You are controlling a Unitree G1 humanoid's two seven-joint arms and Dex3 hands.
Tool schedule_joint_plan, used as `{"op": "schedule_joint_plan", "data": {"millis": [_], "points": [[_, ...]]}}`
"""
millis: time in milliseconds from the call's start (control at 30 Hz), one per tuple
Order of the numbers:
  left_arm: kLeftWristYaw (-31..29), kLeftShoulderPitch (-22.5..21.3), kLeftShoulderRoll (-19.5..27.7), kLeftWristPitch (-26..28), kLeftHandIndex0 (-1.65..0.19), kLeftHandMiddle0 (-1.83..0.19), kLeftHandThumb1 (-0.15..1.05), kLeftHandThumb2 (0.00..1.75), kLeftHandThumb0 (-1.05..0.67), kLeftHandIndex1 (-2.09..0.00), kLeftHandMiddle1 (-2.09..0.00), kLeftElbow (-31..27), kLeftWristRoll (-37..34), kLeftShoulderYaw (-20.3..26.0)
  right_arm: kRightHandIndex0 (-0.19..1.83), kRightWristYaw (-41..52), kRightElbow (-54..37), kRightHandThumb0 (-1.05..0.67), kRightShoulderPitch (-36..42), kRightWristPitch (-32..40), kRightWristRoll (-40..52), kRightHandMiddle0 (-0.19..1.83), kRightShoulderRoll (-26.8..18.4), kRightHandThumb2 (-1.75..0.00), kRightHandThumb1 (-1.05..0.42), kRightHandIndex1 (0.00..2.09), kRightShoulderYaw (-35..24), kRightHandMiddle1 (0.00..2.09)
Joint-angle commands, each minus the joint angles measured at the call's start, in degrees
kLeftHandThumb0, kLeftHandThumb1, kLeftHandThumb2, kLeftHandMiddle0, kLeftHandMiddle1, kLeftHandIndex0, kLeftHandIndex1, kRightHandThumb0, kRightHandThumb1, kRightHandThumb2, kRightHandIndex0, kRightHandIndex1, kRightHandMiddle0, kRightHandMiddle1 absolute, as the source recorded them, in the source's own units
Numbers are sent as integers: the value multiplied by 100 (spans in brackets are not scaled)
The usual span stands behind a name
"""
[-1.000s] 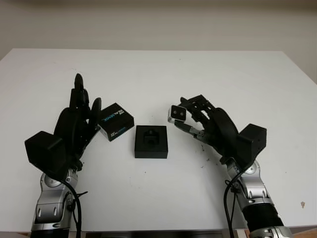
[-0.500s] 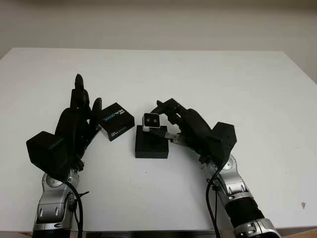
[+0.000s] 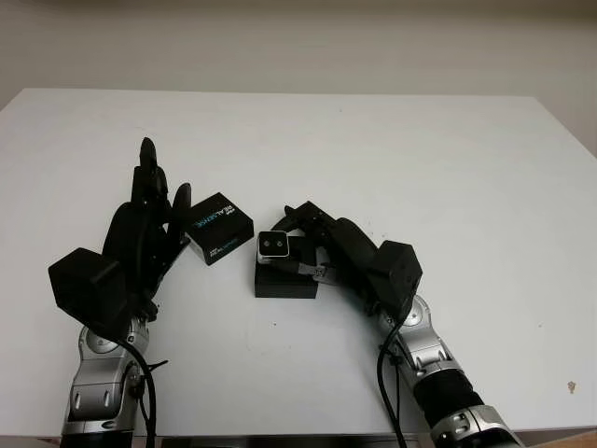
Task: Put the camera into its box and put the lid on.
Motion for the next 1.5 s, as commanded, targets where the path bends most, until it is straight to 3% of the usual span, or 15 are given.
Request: {"op": "schedule_joint_plan", "data": {"millis": [0, 600, 1467], "points": [[4, 25, 6, -52, 19, 19, 105, 53, -73, 0, 0, -11, 31, -8, 14, -32, -79, -46, 67, -69, -28, 28, -58, -6, -101, 8, -32, 173], [-24, 8, -18, -13, 19, 19, 105, 51, -75, 0, 0, -20, 4, -34, 16, -512, -1383, -43, 962, 90, -228, 24, -164, -6, -101, 7, -121, 164], [49, 45, -23, -29, 19, 19, 105, 51, -77, 0, 0, -28, 58, -56, 17, -500, -317, -46, 507, -186, -252, 25, -56, -5, -101, 6, -36, 164]]}}
